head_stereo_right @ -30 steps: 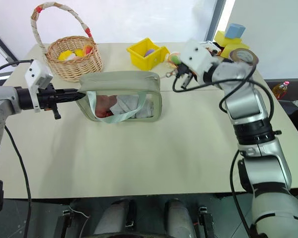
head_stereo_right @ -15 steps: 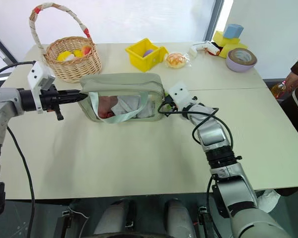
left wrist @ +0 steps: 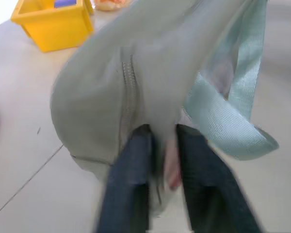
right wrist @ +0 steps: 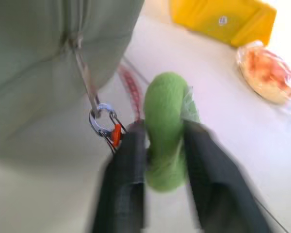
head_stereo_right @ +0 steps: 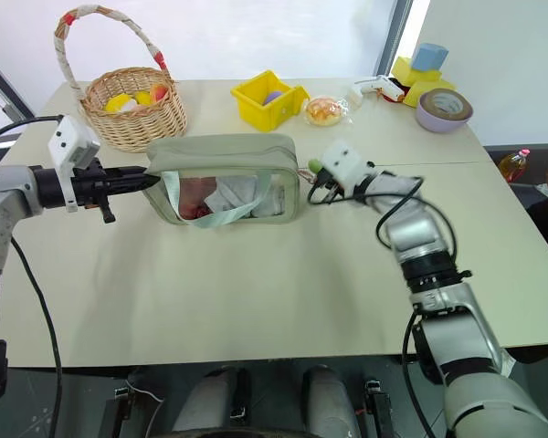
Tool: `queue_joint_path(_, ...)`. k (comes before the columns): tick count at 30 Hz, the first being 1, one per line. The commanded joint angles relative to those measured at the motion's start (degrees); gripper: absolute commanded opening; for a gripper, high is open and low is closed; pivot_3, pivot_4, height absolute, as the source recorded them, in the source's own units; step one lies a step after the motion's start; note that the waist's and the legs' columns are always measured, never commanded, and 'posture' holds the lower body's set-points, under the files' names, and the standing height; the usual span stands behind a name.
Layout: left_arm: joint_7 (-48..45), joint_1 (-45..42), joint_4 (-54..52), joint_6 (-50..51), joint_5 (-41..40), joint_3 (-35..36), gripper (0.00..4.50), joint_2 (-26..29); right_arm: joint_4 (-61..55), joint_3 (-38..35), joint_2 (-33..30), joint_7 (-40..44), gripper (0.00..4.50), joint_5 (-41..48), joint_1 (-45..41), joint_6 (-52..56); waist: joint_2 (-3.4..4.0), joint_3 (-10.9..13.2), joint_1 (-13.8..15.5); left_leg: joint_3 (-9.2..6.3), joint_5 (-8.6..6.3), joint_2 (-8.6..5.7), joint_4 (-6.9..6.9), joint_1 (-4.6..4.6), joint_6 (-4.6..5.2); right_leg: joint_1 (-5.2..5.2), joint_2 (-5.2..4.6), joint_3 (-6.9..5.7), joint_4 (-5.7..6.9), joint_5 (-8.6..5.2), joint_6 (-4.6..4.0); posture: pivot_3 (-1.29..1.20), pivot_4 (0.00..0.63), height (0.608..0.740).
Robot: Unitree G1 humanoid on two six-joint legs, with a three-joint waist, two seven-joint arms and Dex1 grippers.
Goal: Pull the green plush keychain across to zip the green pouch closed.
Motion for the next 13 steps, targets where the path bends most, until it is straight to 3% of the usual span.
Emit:
queue_joint_path(1, -2.4, -2.8, 1.9, 2.4, -2.9, 3.7, 2.55, 3.0, -8.2, -2.9, -5.4, 10.8, 3.06, 7.8, -2.7, 7.0, 0.00, 0.0, 0.0, -0.01, -0.03, 0.01, 0.00, -0.04, 0.05, -0.05, 0.02, -0.01, -0.01, 0.00, 0.00, 0.00, 0.150, 0.739)
queue_joint_path(4, -5.5, -3.5, 3.3, 4.4, -4.8, 5.0, 4.12, 6.1, -14.4, -2.9, -9.5, 17.5, 4.50, 13.3, -3.3, 13.4, -0.01, 0.0, -0.3, 0.01, -0.06, 0.00, 0.01, -0.04, 0.10, -0.06, 0.02, -0.01, -0.02, 0.00, 0.00, 0.00, 0.150, 0.739)
queue_joint_path(5, -6.3, -3.4, 3.4, 4.9, -5.3, 5.2, 4.48, 6.9, -15.9, -2.9, -10.2, 18.4, 4.50, 14.5, -3.4, 14.9, -0.01, 0.0, -0.4, 0.01, -0.07, 0.00, 0.01, -0.04, 0.12, -0.06, 0.02, -0.01, -0.02, 0.00, 0.00, 0.00, 0.150, 0.739)
queue_joint_path(13, -3.4, -3.3, 4.3, 5.7, -5.1, 7.7, 4.48, 9.3, -20.5, -4.3, -8.3, 14.4, 4.50, 19.2, -7.8, 22.6, -0.02, 0.0, 0.0, 0.01, -0.08, 0.02, 0.01, -0.05, 0.13, -0.08, -0.01, 0.00, -0.01, 0.00, 0.00, 0.00, 0.150, 0.739)
